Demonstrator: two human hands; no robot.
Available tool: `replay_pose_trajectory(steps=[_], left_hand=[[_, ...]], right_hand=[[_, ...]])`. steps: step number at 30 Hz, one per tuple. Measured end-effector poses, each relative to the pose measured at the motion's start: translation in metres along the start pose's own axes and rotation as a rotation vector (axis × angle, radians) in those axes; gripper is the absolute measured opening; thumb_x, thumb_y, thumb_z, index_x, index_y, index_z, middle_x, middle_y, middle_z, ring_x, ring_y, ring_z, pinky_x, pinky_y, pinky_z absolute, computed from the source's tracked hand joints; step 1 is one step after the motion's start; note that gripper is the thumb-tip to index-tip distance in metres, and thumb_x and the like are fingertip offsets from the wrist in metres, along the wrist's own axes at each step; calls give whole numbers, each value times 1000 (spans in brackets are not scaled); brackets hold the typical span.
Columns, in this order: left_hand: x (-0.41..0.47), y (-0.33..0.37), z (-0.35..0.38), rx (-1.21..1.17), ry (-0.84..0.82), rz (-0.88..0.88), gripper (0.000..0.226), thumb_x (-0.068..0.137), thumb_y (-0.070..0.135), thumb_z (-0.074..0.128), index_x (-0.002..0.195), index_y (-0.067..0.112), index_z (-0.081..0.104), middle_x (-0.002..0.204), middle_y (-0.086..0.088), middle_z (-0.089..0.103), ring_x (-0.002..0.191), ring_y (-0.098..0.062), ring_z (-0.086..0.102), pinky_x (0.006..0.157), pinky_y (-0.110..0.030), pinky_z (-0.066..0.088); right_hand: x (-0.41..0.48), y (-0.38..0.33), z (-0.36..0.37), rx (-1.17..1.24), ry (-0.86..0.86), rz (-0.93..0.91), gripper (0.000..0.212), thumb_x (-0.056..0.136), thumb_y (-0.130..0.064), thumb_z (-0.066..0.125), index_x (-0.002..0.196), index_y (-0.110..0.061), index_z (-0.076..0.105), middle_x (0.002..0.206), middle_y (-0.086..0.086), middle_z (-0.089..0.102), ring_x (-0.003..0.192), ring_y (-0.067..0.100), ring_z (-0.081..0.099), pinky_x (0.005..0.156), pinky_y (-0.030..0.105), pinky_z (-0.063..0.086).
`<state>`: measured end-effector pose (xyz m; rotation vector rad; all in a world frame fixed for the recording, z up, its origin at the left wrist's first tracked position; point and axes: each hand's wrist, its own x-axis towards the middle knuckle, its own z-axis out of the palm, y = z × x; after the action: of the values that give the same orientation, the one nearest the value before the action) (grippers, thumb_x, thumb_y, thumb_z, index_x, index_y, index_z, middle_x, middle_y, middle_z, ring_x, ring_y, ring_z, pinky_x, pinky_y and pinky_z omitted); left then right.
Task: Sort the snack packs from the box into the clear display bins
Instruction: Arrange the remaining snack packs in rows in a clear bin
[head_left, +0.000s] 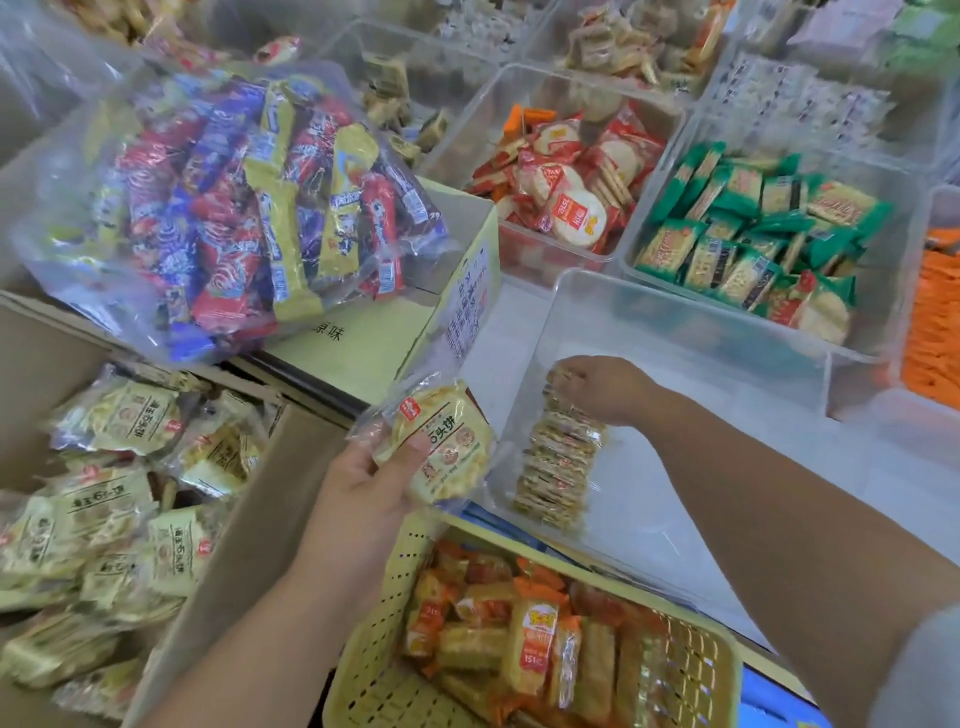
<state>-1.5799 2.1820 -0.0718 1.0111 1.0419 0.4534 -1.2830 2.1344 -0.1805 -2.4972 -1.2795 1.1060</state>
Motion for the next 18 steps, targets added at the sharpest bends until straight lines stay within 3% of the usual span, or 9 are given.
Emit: replay_pose_trajectory(steps=[5, 8, 11, 14, 16, 18], left_hand=[[-4, 9, -7, -186, 60, -39, 41, 83, 29, 78, 123, 19, 69, 118, -9, 77, 109, -26, 74, 79, -37, 64], [-9, 11, -8, -185, 21, -38, 22, 82, 30, 75, 103, 30, 80, 118, -7, 77, 109, -25, 74, 80, -38, 63], [-13, 10, -9, -205, 12, -43, 36, 73, 35, 82, 107, 24, 79, 119, -10, 76, 109, -27, 74, 79, -40, 63], [-19, 13, -7, -191, 13, -38, 50, 77, 34, 83, 122, 18, 69, 117, -10, 77, 108, -28, 74, 75, -37, 64], [-23, 13, -6, -104, 36, -15, 42, 81, 37, 77, 120, 24, 71, 112, -8, 79, 105, -28, 75, 73, -35, 64], [-26, 12, -7, 143, 112, 49, 30, 84, 49, 76, 111, 35, 75, 104, -5, 80, 97, -30, 76, 75, -42, 65]], right_hand=[[-3, -2, 2, -89, -136, -12, 50, 108, -47, 30, 152, -28, 41, 154, 3, 47, 140, 29, 42, 111, 37, 32], [-7, -7, 2, -122, -160, -16, 50, 108, -47, 28, 154, -28, 37, 155, 5, 45, 140, 30, 41, 112, 39, 32], [-17, -10, 1, -169, -141, 16, 57, 105, -58, 26, 156, -34, 30, 159, 5, 40, 142, 33, 39, 115, 47, 33], [-37, -21, -6, -177, -14, 45, 63, 102, -64, 27, 155, -31, 32, 158, 5, 41, 142, 34, 38, 113, 51, 34], [-60, -34, -11, -116, 135, -3, 61, 102, -61, 32, 152, -27, 41, 154, 6, 46, 138, 31, 43, 111, 48, 37], [-92, -51, -11, 100, 283, -79, 55, 102, -58, 37, 141, -24, 55, 138, 6, 59, 121, 23, 56, 102, 41, 45]])
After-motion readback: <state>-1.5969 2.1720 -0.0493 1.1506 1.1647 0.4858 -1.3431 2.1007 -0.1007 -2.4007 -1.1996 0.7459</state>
